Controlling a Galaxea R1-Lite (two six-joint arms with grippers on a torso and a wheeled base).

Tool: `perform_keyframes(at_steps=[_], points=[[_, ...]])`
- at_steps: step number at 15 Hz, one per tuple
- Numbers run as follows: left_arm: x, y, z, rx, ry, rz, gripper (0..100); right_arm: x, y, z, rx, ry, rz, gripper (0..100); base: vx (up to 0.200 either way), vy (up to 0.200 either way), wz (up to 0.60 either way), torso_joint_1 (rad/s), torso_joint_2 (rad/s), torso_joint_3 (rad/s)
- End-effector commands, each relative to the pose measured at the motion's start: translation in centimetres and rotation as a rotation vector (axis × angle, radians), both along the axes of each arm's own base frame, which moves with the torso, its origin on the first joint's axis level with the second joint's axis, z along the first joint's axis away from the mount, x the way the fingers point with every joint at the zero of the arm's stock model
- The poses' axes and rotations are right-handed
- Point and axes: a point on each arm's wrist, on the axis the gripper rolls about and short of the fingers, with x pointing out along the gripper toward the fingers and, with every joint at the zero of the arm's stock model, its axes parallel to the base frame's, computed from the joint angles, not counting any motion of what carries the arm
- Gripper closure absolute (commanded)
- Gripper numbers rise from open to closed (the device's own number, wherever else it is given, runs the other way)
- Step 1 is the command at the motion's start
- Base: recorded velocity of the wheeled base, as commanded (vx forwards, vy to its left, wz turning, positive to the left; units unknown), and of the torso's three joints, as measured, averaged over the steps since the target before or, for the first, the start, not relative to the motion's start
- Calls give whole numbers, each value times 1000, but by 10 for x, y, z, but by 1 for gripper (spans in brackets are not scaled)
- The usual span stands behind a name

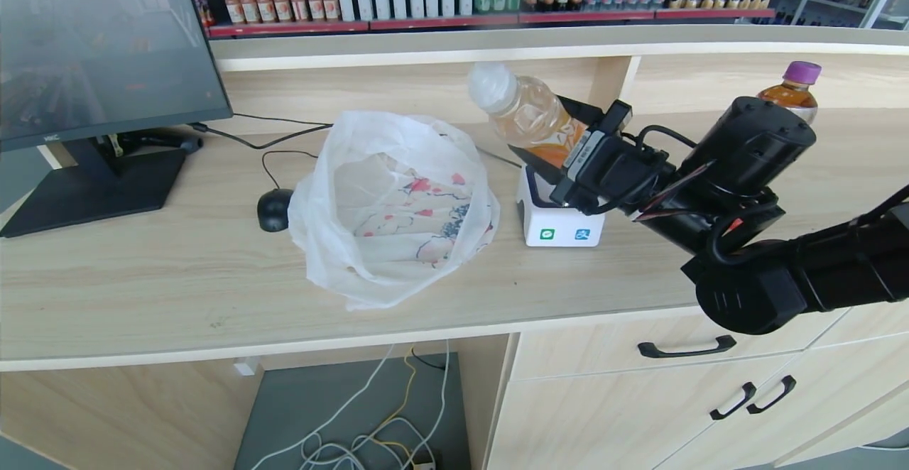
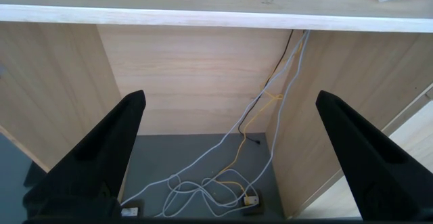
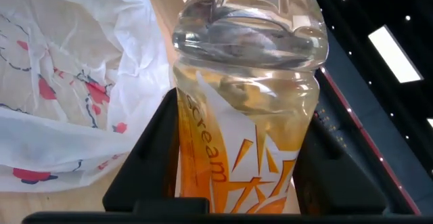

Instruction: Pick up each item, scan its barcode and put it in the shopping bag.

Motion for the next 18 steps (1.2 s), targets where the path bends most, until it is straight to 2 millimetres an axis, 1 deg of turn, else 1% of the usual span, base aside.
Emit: perform_keyframes(at_steps=[1,9,18], points=[[0,0,0,0,0,0,0,1,1,-5,-10,14,3,100,0,0,0,0,0,0],[0,0,0,0,0,0,0,0,-1,-15,-72,-4,7,100,0,0,0,0,0,0],[0,0,0,0,-2,0,0,-2,-1,-17,-66,-11,9,100,0,0,0,0,0,0]])
